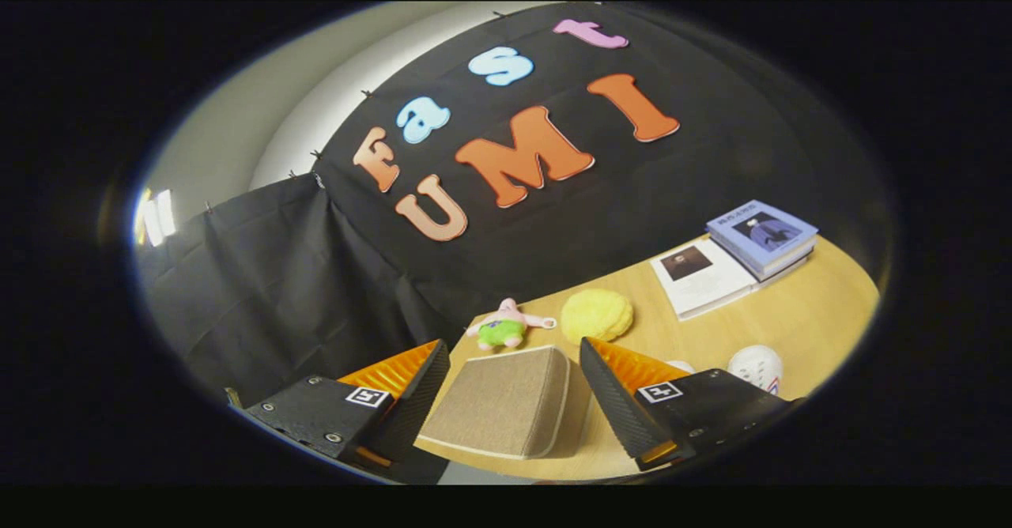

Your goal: Open the storage box then place both shoes into the box .Put the left shoe in first, then the right shoe, with the right side of both shoes facing outward in a uniform manner.

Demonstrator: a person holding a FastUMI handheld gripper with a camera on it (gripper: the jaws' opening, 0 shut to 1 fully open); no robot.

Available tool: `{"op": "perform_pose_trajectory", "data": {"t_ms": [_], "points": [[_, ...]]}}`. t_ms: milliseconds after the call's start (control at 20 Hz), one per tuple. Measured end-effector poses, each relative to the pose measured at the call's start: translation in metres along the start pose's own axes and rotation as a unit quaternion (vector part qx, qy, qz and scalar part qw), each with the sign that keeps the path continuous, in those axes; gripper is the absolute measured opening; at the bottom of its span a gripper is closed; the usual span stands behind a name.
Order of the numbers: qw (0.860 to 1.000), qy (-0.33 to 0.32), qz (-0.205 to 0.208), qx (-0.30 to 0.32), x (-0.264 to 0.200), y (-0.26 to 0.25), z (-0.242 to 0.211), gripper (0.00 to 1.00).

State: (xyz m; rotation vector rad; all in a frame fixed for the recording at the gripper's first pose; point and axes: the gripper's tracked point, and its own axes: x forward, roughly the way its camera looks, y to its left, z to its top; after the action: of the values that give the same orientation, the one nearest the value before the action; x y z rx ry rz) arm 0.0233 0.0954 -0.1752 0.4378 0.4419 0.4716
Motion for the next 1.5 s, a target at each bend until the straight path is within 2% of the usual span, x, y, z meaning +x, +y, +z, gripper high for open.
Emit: {"op": "perform_pose_trajectory", "data": {"t_ms": [300,500,750,950,1250,1500], "points": [[0.992,0.085,0.035,0.085,0.032,-0.015,-0.061,0.98],[0.975,0.143,0.068,0.157,0.046,-0.019,-0.103,0.98],[0.96,0.191,0.078,0.188,0.061,-0.029,-0.138,0.98],[0.946,0.22,0.094,0.217,0.069,-0.034,-0.158,0.98],[0.917,0.262,0.135,0.271,0.074,-0.025,-0.174,0.98],[0.902,0.278,0.156,0.291,0.076,-0.02,-0.175,0.98]]}}
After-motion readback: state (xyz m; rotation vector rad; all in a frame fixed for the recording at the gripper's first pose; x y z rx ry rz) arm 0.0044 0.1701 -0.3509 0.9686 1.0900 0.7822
